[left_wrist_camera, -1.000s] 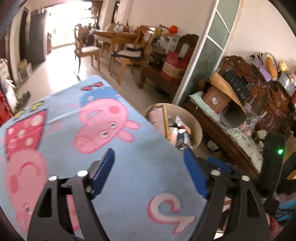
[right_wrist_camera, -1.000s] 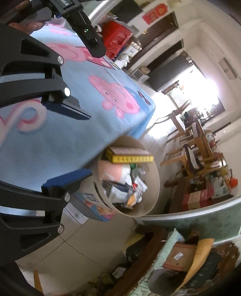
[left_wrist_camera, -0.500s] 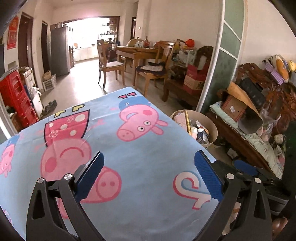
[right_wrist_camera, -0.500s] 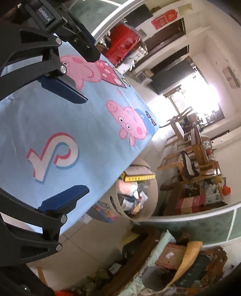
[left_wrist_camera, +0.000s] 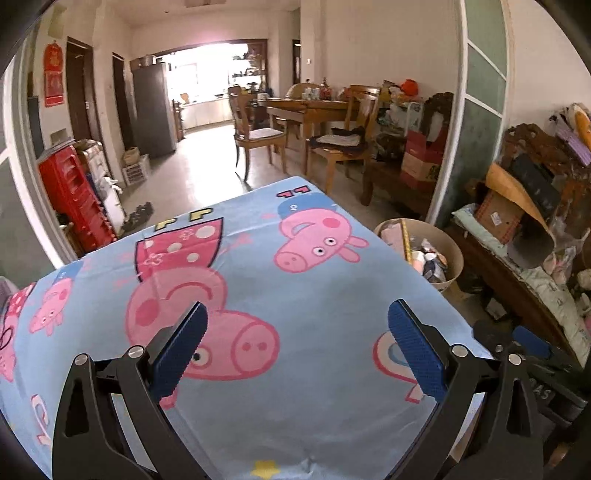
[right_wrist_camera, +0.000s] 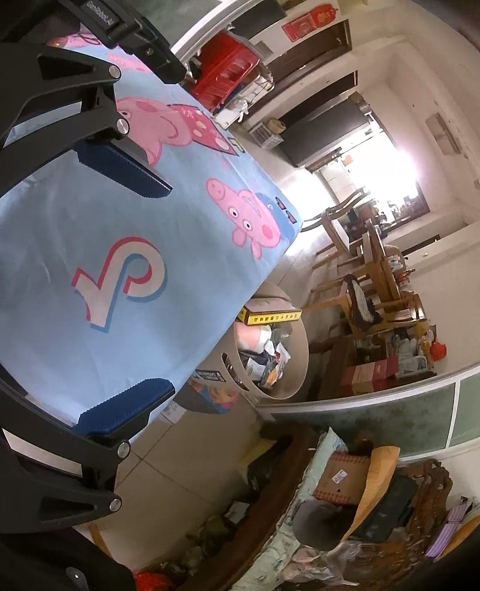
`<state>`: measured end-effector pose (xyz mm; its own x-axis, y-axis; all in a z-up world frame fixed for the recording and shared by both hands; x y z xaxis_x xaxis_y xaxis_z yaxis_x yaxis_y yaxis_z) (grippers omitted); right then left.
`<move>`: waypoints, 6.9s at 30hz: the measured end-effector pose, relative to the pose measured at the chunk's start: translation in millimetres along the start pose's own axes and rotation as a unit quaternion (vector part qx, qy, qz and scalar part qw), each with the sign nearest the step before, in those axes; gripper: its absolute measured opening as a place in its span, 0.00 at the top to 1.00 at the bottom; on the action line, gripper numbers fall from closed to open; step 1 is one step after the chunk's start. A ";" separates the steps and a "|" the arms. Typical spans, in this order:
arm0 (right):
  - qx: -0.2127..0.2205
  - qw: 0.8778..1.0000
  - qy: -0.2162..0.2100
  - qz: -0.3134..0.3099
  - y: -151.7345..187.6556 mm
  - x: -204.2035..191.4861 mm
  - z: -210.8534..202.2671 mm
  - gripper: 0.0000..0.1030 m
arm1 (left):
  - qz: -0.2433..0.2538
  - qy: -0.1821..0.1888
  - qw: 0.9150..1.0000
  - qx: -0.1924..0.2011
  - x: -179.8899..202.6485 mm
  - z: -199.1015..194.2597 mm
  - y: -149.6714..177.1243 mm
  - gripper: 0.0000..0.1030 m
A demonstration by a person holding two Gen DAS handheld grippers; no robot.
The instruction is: Collect trash
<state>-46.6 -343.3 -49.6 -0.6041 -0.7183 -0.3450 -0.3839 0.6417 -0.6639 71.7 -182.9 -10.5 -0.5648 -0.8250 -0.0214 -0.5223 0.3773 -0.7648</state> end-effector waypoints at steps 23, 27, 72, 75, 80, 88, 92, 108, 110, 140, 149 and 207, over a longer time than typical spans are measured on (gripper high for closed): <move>-0.027 0.999 -0.027 0.004 8.2 2.5 4.5 0.08 | 0.000 -0.048 0.999 0.001 -9.0 -10.2 8.1 0.06; -0.012 0.999 -0.039 -0.020 -4.9 -10.2 -3.6 0.08 | -0.003 -0.049 0.999 -0.007 -9.5 -6.4 9.1 0.06; -0.022 0.999 -0.040 -0.028 11.4 -2.9 -12.0 0.08 | 0.011 -0.058 0.998 -0.028 10.0 -3.9 9.9 0.06; -0.021 0.999 -0.029 -0.035 9.7 2.6 -11.4 0.08 | 0.016 -0.050 0.998 -0.042 14.3 0.0 14.4 0.06; -0.021 0.999 -0.025 -0.018 5.0 12.3 -8.9 0.08 | 0.019 -0.048 0.998 -0.045 15.9 0.4 14.5 0.06; -0.031 0.999 -0.031 -0.028 11.5 7.8 -6.0 0.08 | 0.029 -0.052 0.997 -0.058 22.0 4.2 18.9 0.06; -0.032 0.999 -0.034 -0.026 10.8 6.2 -6.5 0.08 | 0.027 -0.053 0.997 -0.056 22.1 5.0 18.4 0.06; 0.005 0.999 -0.032 -0.043 2.0 -9.9 -23.5 0.08 | 0.007 -0.035 0.998 -0.056 13.3 5.1 25.2 0.06; 0.007 0.999 -0.033 -0.042 1.0 -11.0 -24.4 0.08 | 0.006 -0.033 0.998 -0.053 13.0 3.2 25.1 0.06; 0.017 0.999 -0.036 -0.037 2.5 -16.2 -30.9 0.08 | 0.000 -0.034 0.998 -0.058 4.5 3.7 28.0 0.06; 0.016 0.999 -0.036 -0.037 2.5 -16.4 -30.1 0.08 | 0.003 -0.038 0.998 -0.057 4.3 4.1 29.1 0.06; 0.015 0.999 -0.037 -0.037 12.9 -22.7 -24.3 0.08 | 0.034 -0.035 0.997 -0.054 4.0 4.8 34.6 0.06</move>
<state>-54.8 -312.2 -34.1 -0.5211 -0.7818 -0.3423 -0.4035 0.5791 -0.7084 54.4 -175.2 -40.1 -0.5571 -0.8218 -0.1197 -0.5514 0.4738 -0.6867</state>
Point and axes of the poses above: each gripper's, at about its wrist camera, not at the fingertips, and z roughly the way its jaws point, x to its right, y to its underside, the point moved 7 cm from there along z, roughly the way its jaws point, and after that the axes turned 1 degree about -x, right-handed, at the moved point
